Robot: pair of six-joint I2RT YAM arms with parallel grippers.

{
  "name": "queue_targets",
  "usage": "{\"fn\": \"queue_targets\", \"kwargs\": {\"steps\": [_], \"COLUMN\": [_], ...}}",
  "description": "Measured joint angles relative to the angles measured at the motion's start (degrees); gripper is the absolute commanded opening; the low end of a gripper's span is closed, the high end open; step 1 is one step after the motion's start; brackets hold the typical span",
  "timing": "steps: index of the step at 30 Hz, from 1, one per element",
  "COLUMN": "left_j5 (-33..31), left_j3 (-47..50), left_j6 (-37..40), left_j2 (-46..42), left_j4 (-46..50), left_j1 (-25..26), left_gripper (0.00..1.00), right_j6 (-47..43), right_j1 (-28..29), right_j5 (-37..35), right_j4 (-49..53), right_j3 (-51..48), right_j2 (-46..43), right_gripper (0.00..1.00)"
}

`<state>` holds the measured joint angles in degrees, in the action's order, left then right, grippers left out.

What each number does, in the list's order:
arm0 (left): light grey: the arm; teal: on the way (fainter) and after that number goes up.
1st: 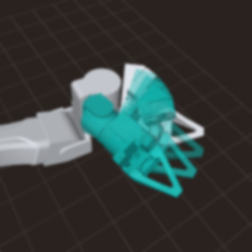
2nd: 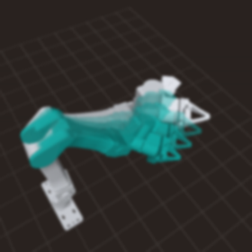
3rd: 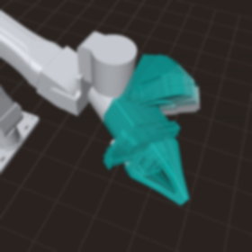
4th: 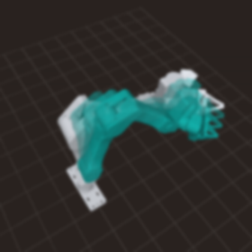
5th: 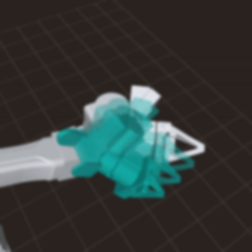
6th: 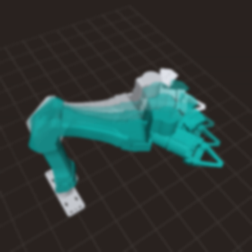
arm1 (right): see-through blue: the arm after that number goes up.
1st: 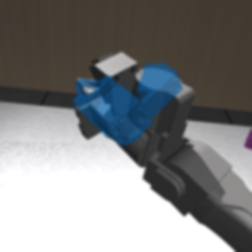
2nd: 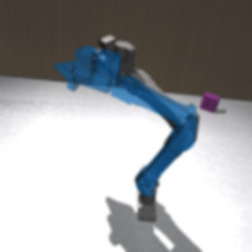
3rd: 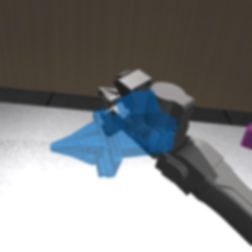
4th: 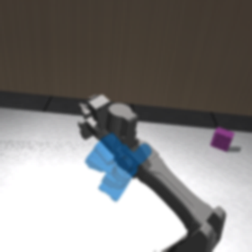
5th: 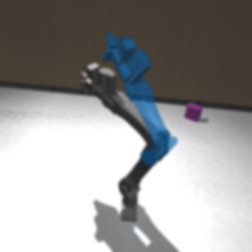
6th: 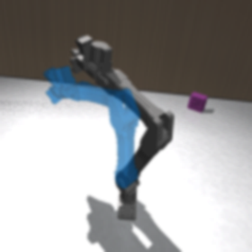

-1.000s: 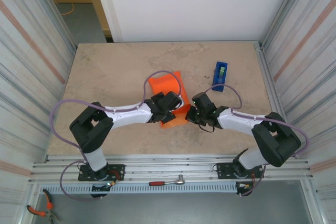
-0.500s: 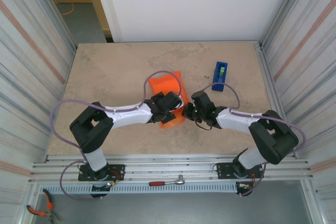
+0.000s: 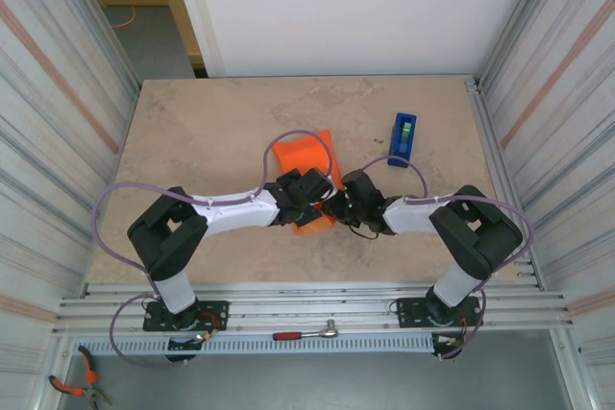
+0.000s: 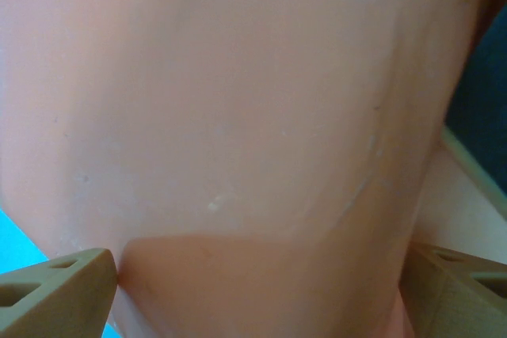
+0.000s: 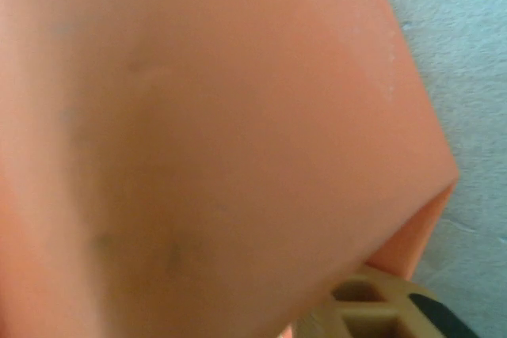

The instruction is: Wrap the gift box in paper

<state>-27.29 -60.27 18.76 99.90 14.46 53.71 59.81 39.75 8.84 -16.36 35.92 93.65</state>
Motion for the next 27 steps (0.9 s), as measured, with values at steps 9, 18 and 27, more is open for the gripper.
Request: {"fn": "queue_targets", "kwargs": {"steps": [9,18,27], "left_j5": [-0.3,-0.3,-0.3], "left_j3": [0.1,0.1,0.1], "left_j6": [0.1,0.1,0.1], "left_j2": [0.0,0.0,0.0], "left_j4": [0.0,0.0,0.0], "left_j1": [0.3,0.4,0.4], "left_gripper": [0.91,0.91,0.91], "right_j6": [-0.1,-1.1,-0.9], "right_j1": [-0.2,-5.1,-5.4], "right_j5": [0.0,-1.1,-1.1], "right_j4": [2.4,7.5,8.2], "right_j3": [-1.8,-7.5,-7.6], "right_j2": [-4.9,-17.2,-14.8], "right_gripper": [0.45,0.06,0.00]}}
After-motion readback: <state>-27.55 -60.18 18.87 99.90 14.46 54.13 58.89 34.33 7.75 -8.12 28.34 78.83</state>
